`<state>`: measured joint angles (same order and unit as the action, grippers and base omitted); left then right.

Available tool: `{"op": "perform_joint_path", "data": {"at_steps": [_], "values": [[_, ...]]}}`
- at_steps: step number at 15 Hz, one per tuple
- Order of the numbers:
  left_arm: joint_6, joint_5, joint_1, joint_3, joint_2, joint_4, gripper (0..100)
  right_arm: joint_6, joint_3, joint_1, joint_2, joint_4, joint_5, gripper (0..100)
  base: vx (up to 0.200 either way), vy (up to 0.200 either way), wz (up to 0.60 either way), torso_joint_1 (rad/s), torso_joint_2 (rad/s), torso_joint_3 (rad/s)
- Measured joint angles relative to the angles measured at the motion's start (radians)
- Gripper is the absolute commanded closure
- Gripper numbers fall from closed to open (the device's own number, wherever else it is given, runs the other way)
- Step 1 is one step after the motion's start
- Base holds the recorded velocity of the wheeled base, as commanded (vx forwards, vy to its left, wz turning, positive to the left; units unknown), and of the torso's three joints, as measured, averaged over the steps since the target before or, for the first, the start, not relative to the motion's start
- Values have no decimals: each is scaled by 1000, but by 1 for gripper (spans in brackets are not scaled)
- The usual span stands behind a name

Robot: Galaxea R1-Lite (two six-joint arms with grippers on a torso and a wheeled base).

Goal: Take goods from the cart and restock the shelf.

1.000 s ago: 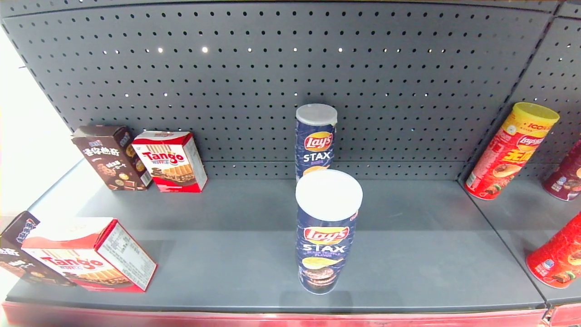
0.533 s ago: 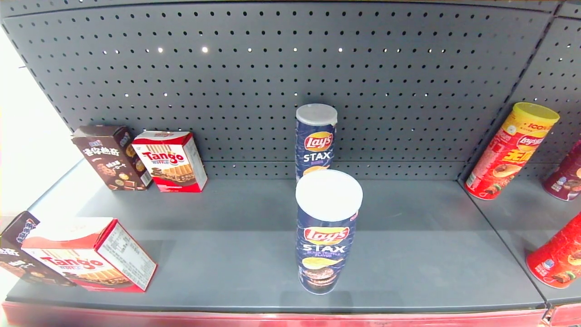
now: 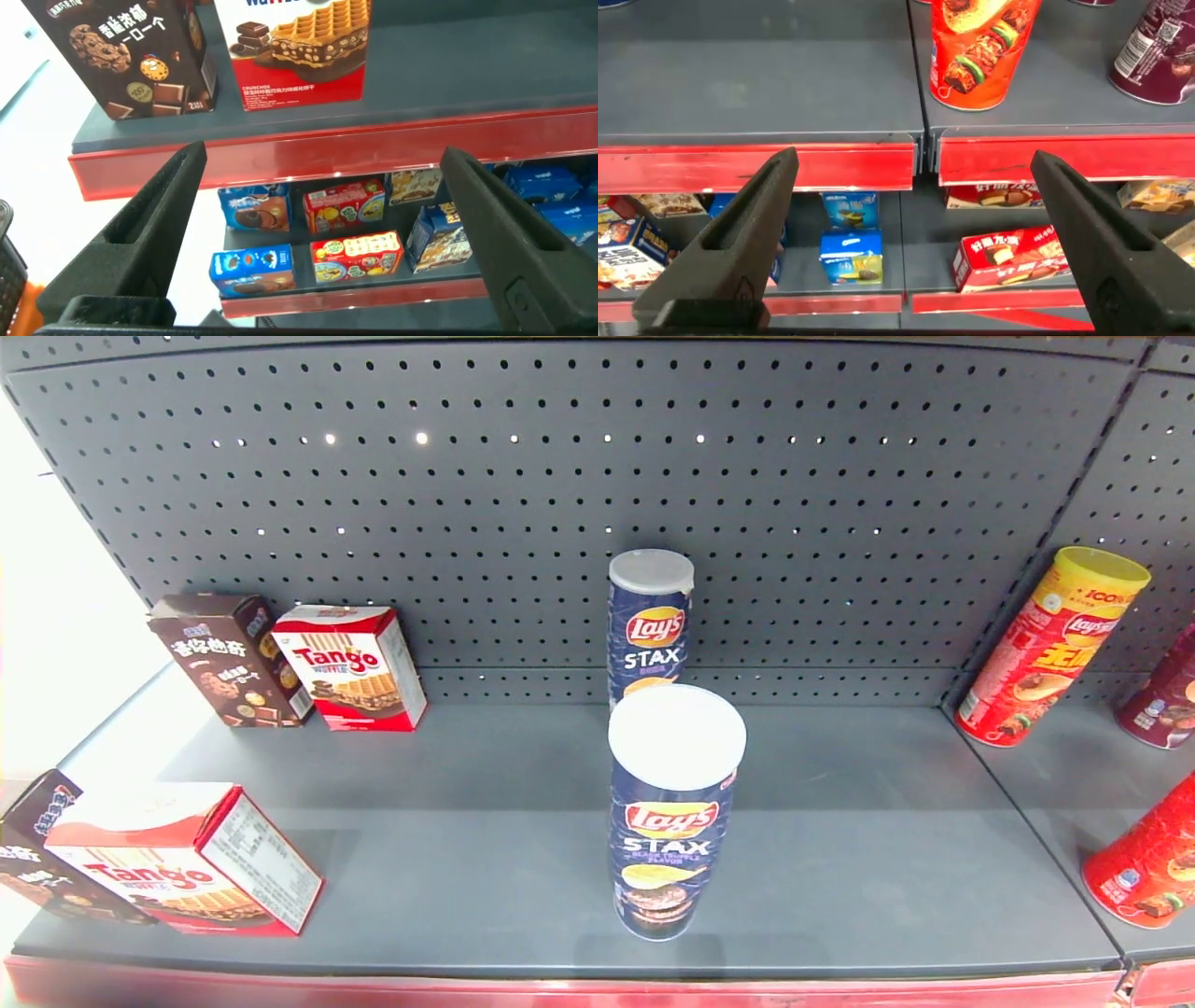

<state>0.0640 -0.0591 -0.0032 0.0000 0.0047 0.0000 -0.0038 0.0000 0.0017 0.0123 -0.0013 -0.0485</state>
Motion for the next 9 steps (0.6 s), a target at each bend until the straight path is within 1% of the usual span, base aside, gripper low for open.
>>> {"op": "perform_joint_path", "data": {"at_steps": [4, 7, 9], "values": [[-3, 26, 0, 0, 0, 0, 0, 0, -1, 0, -5, 4, -1, 0, 0, 0, 0, 0, 0, 0], [-2, 33, 0, 0, 0, 0, 0, 2, -1, 1, -5, 4, -1, 0, 0, 0, 0, 0, 0, 0], [-5, 53, 0, 0, 0, 0, 0, 2, -2, 0, -5, 2, 0, 0, 0, 0, 0, 0, 0, 0]]}}
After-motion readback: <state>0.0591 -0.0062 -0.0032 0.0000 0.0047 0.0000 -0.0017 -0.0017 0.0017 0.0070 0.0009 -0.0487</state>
